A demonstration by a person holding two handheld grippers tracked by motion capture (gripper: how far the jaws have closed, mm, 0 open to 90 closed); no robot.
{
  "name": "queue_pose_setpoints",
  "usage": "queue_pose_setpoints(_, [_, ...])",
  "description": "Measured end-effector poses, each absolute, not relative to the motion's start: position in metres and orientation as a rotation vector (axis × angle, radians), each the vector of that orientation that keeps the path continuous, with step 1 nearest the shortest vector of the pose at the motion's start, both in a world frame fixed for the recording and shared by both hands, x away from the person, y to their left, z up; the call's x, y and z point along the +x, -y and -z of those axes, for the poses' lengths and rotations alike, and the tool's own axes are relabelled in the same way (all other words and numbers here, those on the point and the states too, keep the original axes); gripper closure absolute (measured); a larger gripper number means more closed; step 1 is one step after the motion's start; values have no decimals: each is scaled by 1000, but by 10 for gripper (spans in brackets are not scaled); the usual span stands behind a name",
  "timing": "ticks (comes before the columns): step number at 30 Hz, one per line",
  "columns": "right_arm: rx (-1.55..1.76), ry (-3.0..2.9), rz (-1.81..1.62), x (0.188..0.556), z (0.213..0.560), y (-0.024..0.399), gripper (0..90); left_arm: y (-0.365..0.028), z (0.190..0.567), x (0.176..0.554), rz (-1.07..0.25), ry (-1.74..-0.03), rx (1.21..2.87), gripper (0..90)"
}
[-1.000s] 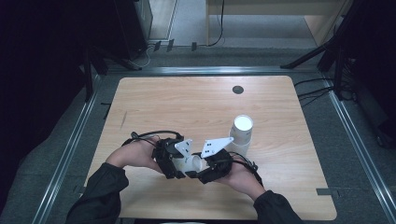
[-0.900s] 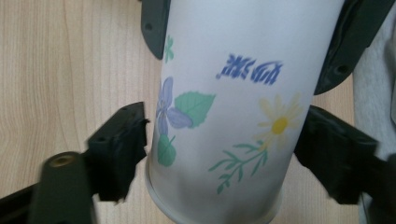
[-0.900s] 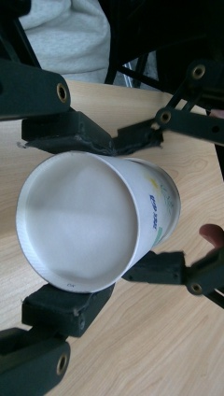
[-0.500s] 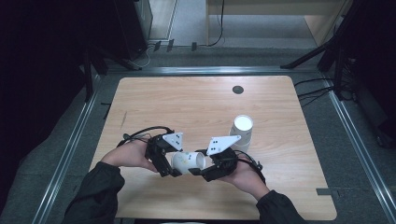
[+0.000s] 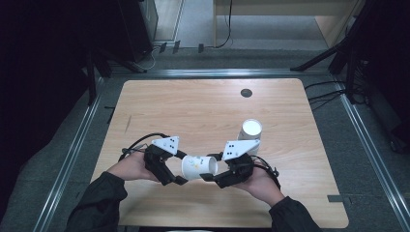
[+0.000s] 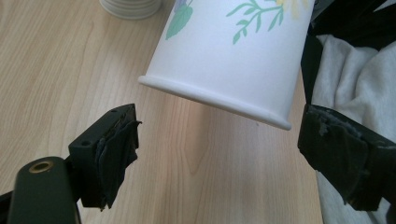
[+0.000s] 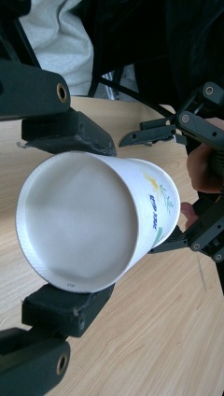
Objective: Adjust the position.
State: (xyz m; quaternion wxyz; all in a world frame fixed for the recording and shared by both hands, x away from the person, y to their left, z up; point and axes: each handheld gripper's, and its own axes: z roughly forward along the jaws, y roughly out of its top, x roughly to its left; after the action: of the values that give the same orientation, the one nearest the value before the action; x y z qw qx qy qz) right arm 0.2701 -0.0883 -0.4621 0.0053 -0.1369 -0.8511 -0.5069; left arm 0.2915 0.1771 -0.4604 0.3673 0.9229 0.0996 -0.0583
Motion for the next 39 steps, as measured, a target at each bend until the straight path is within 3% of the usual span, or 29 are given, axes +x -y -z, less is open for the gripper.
queue_pose_setpoints(15, [-397, 2594, 1633, 268, 458, 91, 351, -181, 465, 289, 207, -262, 2198, 133])
queue_pose_setpoints(39, [-382, 2542, 1629, 270, 461, 86, 352, -173, 469, 288, 214, -198, 2197, 192])
